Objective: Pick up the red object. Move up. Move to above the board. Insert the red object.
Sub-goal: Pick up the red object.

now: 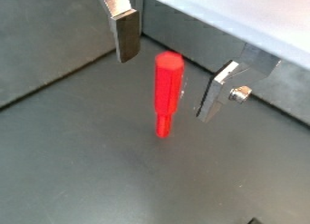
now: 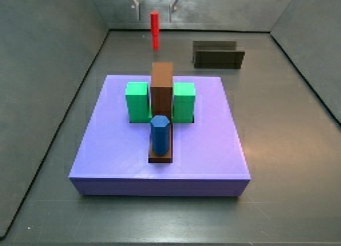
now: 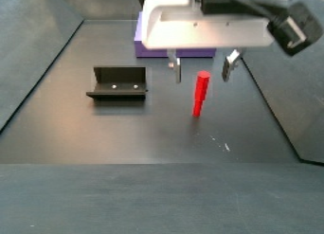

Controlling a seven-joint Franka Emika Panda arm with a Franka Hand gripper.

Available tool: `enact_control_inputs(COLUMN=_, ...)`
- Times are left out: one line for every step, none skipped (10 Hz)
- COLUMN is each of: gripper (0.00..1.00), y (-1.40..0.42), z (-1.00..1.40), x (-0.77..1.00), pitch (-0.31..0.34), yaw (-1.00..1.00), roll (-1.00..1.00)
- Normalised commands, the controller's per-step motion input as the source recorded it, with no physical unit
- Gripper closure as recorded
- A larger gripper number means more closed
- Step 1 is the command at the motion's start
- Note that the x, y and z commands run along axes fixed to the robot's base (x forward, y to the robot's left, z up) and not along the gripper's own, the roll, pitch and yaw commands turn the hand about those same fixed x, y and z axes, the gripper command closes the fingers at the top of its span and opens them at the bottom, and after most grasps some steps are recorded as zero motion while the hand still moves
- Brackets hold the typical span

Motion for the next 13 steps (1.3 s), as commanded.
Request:
enact_control_inputs(gripper=0.00, y=0.10, z=-0.39, x=0.00, pitch=0.000, yaw=-0.05, roll=0.19)
enact_control_inputs(gripper=0.00, y=0.12, z=-0.32, x=0.00, pitch=0.000, yaw=-0.04, roll=0.14)
enact_control_inputs(gripper=0.00, y=0.11, z=-0.22, x=-0.03, pitch=0.000, yaw=-0.03, roll=0.12)
enact_control_inputs(gripper=0.00, y=0.08, z=-0.13, x=-0.05, pitch=0.007, yaw=-0.06, roll=0.08)
enact_control_inputs(gripper=0.00, y=0.00, z=-0.03, x=-0.02, pitch=-0.006, yaw=0.00, roll=0.00)
enact_control_inputs(gripper=0.00, y=0.00, z=0.00, x=0.00, pitch=0.000, yaw=0.00, roll=0.00)
enact_control_inputs(gripper=1.00, y=0.00, z=0.00, x=0.00, pitch=0.000, yaw=0.00, roll=0.00)
enact_control_inputs(gripper=1.00, y=0.00, z=0.00, x=0.00, pitch=0.000, yaw=0.00, roll=0.00)
enact_control_inputs(gripper=1.00, y=0.00, z=0.00, x=0.00, pitch=0.000, yaw=0.00, roll=0.00)
enact_control_inputs(gripper=1.00, y=0.00, z=0.00, x=0.00, pitch=0.000, yaw=0.00, roll=0.00)
enact_control_inputs(gripper=1.00, y=0.00, z=0.00, x=0.00, pitch=0.000, yaw=0.00, roll=0.00)
enact_control_inputs(gripper=1.00, y=0.00, z=0.00, x=0.00, pitch=0.000, yaw=0.00, roll=0.00)
enact_control_inputs(gripper=1.00, y=0.00, z=0.00, x=0.00, pitch=0.000, yaw=0.00, roll=0.00)
